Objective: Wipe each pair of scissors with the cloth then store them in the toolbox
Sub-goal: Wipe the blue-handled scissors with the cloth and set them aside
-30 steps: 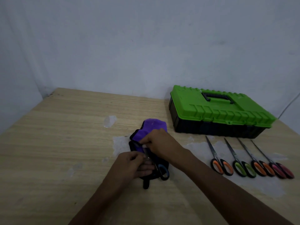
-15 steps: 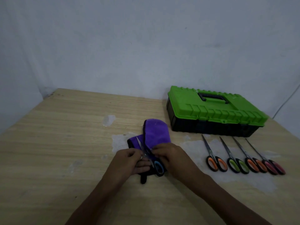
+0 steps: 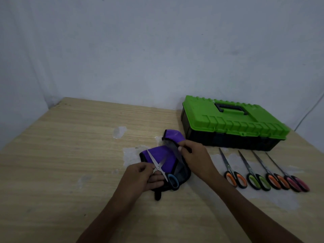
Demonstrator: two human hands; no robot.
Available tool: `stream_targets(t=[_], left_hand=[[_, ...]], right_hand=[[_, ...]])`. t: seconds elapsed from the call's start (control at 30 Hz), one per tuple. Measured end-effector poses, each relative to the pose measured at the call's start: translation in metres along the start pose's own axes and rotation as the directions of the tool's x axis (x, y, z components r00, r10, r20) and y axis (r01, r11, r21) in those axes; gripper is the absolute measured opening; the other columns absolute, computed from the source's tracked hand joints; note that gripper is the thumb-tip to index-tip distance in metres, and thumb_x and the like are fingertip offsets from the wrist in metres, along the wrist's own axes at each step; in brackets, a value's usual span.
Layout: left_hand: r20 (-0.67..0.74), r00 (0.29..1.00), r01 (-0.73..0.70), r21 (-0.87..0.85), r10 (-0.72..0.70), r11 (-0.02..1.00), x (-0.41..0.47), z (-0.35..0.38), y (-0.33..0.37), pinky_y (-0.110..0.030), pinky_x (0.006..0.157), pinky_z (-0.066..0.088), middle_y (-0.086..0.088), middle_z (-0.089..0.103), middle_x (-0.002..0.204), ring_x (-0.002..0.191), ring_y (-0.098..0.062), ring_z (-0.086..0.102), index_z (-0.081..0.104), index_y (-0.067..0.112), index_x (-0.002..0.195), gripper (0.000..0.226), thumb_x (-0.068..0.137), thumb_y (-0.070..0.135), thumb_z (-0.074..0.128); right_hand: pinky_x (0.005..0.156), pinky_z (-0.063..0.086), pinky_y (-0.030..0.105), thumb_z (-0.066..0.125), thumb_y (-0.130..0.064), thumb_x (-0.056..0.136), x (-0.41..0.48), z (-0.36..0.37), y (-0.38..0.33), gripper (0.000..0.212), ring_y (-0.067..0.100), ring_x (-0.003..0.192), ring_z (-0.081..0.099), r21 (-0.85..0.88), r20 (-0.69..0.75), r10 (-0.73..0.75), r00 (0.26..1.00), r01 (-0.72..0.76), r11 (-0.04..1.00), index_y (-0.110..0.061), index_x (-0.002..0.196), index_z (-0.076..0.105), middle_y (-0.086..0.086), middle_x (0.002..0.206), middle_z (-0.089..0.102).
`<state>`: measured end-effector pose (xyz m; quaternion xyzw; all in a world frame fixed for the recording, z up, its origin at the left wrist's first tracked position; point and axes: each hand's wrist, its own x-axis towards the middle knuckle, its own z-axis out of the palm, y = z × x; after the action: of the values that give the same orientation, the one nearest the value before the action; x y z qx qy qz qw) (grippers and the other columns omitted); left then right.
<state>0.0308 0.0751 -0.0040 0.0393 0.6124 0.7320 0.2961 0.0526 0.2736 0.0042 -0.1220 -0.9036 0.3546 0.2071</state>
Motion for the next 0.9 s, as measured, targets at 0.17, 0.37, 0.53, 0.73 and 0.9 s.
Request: stream_targets(t=[0.17, 0.37, 0.53, 0.73, 0.9], left_hand=[[0.005, 1.0, 0.002, 0.021, -0.002, 1.0, 0.004, 0.003, 0.0, -0.029, 0.067, 0.063, -0.024, 0.073, 0.093, 0.082, -0.028, 0.076, 0.064, -0.005, 0.099, 0.02, 0.101, 0.004, 0.047], [-0.007, 1.0, -0.006, 0.018, 0.006, 1.0, 0.001, 0.003, 0.0, -0.025, 0.063, 0.062, -0.022, 0.074, 0.09, 0.077, -0.023, 0.077, 0.065, 0.001, 0.089, 0.021, 0.1, 0.005, 0.047], [-0.028, 0.999, -0.024, -0.017, 0.024, 1.0, 0.001, -0.001, -0.001, -0.034, 0.069, 0.063, -0.022, 0.073, 0.093, 0.083, -0.028, 0.076, 0.065, -0.001, 0.1, 0.018, 0.101, 0.006, 0.048], [-0.043, 0.998, -0.037, -0.042, 0.036, 0.998, 0.004, -0.001, 0.0, -0.045, 0.078, 0.062, -0.022, 0.072, 0.099, 0.09, -0.031, 0.075, 0.063, -0.002, 0.106, 0.021, 0.101, 0.003, 0.044], [-0.055, 0.996, -0.07, -0.099, 0.065, 0.993, 0.001, -0.001, 0.002, -0.041, 0.072, 0.062, -0.02, 0.075, 0.098, 0.09, -0.03, 0.075, 0.063, -0.001, 0.105, 0.021, 0.101, 0.003, 0.043]], right_hand=[[0.087, 0.049, 0.024, 0.056, -0.012, 0.09, -0.025, 0.015, -0.009, 0.026, 0.011, 0.099, 0.062, -0.253, 0.341, -0.209, 0.917, 0.304, 0.919, -0.02, 0.11, 0.07, -0.004, 0.111, 0.069], [0.088, 0.047, 0.031, 0.053, -0.006, 0.089, 0.003, 0.019, 0.003, 0.032, 0.027, 0.102, 0.061, -0.436, 0.272, -0.134, 0.953, 0.246, 0.866, -0.017, 0.113, 0.07, 0.007, 0.111, 0.07], [0.077, 0.037, 0.014, 0.055, -0.01, 0.092, 0.006, 0.009, 0.007, 0.023, 0.008, 0.092, 0.061, -0.112, -0.016, 0.048, 0.999, -0.049, 0.993, -0.015, 0.107, 0.072, 0.0, 0.104, 0.072], [0.071, 0.051, 0.032, 0.053, -0.007, 0.093, -0.015, -0.006, 0.009, 0.02, 0.011, 0.082, 0.064, 0.181, -0.019, 0.068, 0.997, -0.064, 0.981, -0.018, 0.093, 0.069, -0.005, 0.086, 0.069], [0.069, 0.045, 0.008, 0.055, -0.01, 0.093, -0.028, -0.001, 0.007, 0.023, -0.009, 0.088, 0.06, 0.104, 0.04, 0.006, 0.999, -0.01, 0.994, -0.023, 0.107, 0.067, -0.018, 0.093, 0.066]])
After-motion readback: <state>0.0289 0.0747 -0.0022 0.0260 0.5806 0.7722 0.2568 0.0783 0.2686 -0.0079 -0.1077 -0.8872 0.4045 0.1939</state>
